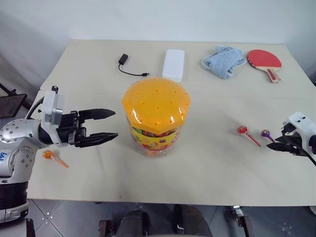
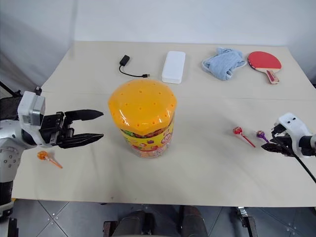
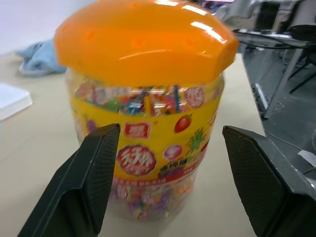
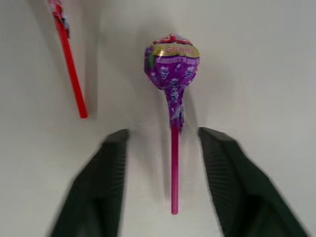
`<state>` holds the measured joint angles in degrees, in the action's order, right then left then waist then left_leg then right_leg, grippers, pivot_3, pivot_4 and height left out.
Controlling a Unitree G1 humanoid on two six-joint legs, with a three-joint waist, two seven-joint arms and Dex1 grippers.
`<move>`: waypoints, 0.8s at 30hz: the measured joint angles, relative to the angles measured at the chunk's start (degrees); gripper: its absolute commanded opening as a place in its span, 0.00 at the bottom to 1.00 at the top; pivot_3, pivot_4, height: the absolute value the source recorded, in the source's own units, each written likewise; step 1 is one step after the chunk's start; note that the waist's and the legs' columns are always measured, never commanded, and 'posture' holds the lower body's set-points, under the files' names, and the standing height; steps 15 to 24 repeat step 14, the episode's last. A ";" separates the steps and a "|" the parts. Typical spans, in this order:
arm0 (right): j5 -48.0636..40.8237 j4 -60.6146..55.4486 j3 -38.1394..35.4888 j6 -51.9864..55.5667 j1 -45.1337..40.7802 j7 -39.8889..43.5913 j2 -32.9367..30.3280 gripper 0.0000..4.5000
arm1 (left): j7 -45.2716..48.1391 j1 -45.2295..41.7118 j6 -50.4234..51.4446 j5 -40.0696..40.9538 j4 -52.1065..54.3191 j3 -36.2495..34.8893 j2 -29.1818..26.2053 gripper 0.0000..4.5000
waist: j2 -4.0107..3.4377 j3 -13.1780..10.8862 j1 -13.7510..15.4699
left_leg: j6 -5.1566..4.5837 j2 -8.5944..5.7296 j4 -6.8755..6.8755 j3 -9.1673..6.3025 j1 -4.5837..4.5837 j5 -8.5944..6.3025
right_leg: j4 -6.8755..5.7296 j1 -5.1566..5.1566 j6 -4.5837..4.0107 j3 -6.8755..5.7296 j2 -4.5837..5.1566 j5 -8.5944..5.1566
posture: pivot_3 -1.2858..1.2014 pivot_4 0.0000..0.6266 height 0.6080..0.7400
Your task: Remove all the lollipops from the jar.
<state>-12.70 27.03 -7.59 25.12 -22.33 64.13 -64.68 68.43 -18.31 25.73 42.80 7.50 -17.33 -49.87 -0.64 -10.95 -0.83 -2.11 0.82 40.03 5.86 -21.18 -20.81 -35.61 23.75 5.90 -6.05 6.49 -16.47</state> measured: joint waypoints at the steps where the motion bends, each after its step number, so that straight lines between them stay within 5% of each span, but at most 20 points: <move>1: -1.70 -0.52 -2.38 -3.28 0.82 1.92 0.11 0.85 | -0.23 0.65 -0.03 -0.36 -0.67 -0.74 -0.27 0.78 | -0.02 -0.01 0.08 | 0.00 0.00 0.00 0.03 0.03 0.00 | -0.01 0.00 0.00 -0.02 -0.05 0.00 | 0.52 0.24 1.00; 3: -8.01 -2.99 -10.58 -10.58 1.34 6.56 3.29 0.99 | -0.72 2.23 -0.28 -1.28 -1.81 -2.34 -0.63 0.78 | 0.01 -0.03 0.05 | 0.00 0.04 0.00 0.07 0.08 0.00 | -0.01 -0.01 0.01 -0.08 -0.13 0.01 | 0.52 0.24 1.00; 6: -15.96 -10.24 -17.33 -13.90 1.76 9.55 7.10 0.99 | -1.00 5.07 -2.81 -4.22 -2.81 -3.20 -0.99 0.78 | 0.02 -0.02 -0.06 | 0.01 0.05 0.00 0.04 0.12 0.00 | -0.04 -0.05 0.01 -0.05 -0.04 0.01 | 0.52 0.24 1.00; 14: -22.49 -35.72 -12.21 -14.86 10.95 11.39 17.17 0.99 | -5.18 9.46 -12.35 -11.01 -6.36 -6.85 0.35 0.78 | 0.05 -0.01 0.84 | 0.01 0.00 0.03 -0.16 0.08 -0.02 | -0.02 -0.10 0.02 0.03 0.14 0.02 | 0.52 0.24 1.00; 24: -22.49 -35.72 -12.21 -14.86 10.95 11.39 17.17 0.99 | -5.18 9.46 -12.35 -11.01 -6.36 -6.85 0.35 0.78 | 0.05 -0.01 0.84 | 0.01 0.00 0.03 -0.16 0.08 -0.02 | -0.02 -0.10 0.02 0.03 0.14 0.02 | 0.52 0.24 1.00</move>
